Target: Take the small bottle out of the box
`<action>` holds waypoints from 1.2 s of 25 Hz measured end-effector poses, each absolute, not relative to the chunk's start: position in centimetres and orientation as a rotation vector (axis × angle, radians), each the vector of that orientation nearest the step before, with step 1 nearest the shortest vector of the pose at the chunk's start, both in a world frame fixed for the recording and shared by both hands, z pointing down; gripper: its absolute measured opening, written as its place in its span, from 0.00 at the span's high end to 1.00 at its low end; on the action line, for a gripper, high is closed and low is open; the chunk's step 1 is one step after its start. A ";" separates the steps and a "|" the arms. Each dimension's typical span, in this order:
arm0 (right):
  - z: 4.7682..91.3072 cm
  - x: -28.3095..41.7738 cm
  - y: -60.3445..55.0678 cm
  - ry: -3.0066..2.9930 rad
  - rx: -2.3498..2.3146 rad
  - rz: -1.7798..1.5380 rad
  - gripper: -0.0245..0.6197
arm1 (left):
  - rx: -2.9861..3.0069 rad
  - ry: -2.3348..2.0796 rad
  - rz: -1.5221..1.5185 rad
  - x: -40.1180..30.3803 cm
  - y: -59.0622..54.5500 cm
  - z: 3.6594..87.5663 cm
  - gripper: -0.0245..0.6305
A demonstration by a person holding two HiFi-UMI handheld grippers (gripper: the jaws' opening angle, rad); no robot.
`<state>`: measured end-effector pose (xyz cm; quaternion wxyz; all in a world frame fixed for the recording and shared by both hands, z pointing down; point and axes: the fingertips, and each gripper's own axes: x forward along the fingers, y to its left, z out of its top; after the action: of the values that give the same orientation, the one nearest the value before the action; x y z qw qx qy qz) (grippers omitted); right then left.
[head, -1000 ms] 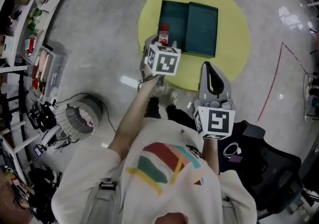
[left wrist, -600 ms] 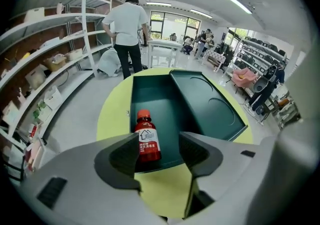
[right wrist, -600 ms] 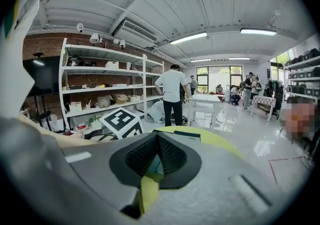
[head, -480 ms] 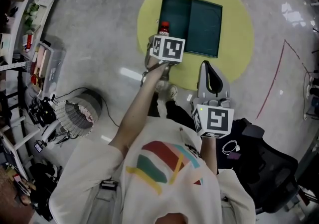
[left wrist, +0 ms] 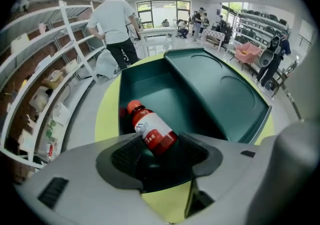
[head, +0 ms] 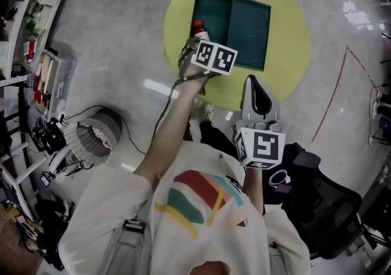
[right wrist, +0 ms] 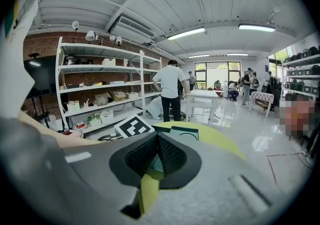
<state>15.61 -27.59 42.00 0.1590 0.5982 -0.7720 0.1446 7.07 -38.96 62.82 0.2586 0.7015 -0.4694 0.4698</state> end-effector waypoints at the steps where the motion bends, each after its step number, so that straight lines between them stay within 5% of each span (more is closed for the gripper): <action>1: 42.0 15.8 -27.6 -2.205 1.710 0.415 0.96 | 1.909 -1.270 1.285 7.2 -39.0 62.9 0.61; 18: 41.4 16.4 -27.6 -2.220 1.729 0.430 0.96 | 1.356 -1.078 0.568 9.7 -43.0 65.1 0.61; 30: 41.9 17.0 -26.8 -2.195 1.754 0.456 0.96 | 1.457 -1.223 0.687 9.1 -44.3 65.3 0.61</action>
<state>16.97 -26.78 41.94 0.1473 0.6095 -0.7627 0.1583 9.09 -44.27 65.34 0.5306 0.6106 -0.5126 0.2879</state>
